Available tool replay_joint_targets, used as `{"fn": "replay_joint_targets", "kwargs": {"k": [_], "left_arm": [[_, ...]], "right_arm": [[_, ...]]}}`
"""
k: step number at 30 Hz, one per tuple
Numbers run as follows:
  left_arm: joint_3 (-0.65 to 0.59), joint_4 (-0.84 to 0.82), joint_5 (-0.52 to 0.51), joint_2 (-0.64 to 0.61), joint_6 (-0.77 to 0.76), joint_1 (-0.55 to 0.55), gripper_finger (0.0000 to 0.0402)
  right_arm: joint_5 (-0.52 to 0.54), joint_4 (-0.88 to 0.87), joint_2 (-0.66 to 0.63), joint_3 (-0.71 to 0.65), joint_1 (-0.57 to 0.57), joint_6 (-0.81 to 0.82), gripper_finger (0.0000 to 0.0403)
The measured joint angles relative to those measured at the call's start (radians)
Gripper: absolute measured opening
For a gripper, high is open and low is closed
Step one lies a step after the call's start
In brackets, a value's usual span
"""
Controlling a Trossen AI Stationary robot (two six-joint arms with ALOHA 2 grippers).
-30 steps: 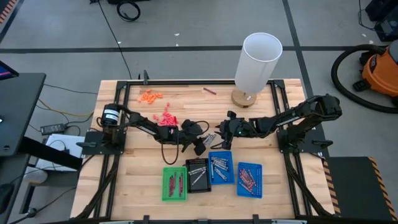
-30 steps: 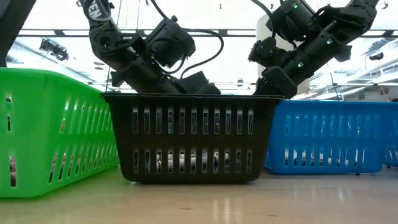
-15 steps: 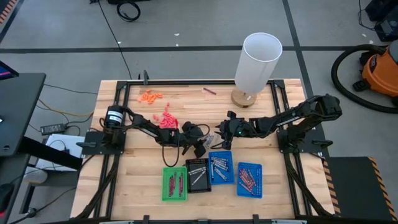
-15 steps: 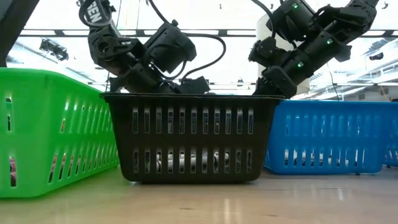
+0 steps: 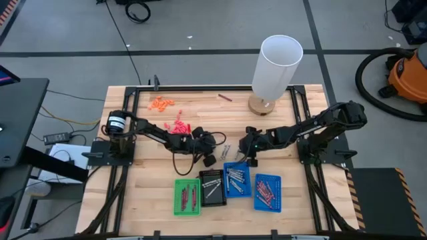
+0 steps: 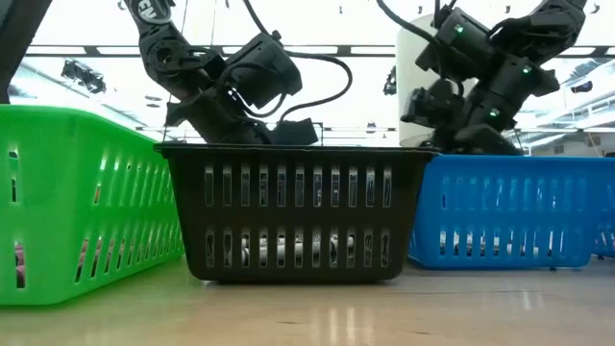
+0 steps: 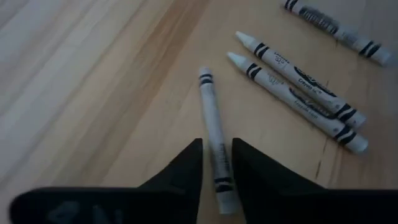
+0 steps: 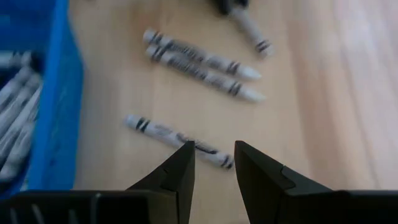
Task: Sort crayons
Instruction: Put the white crayon into the black bin
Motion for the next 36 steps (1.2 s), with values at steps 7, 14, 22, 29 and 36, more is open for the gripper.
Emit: {"fn": "replay_joint_targets", "kwargs": {"k": [7, 14, 22, 29, 36], "left_arm": [[-0.001, -0.024, 0.073, -0.010, 0.050, 0.037, 0.0025], [-0.004, -0.027, 0.146, -0.036, 0.076, 0.070, 0.0015], [-0.009, -0.044, 0.094, -0.106, 0.139, 0.057, 0.0014], [-0.007, -0.001, 0.027, -0.123, 0.195, -0.014, 0.0014], [-0.007, 0.105, 0.050, -0.144, 0.277, -0.104, 0.0016]], "right_arm": [[-0.047, -0.067, 0.000, 0.000, 0.002, -0.066, 0.0121], [-0.039, -0.106, 0.000, 0.000, -0.011, -0.066, 0.0121], [0.017, -0.126, 0.000, 0.000, -0.012, -0.012, 0.0121], [0.059, -0.170, -0.046, 0.000, -0.012, -0.007, 0.0121], [0.232, -0.178, -0.170, 0.000, -0.012, 0.021, 0.0121]]}}
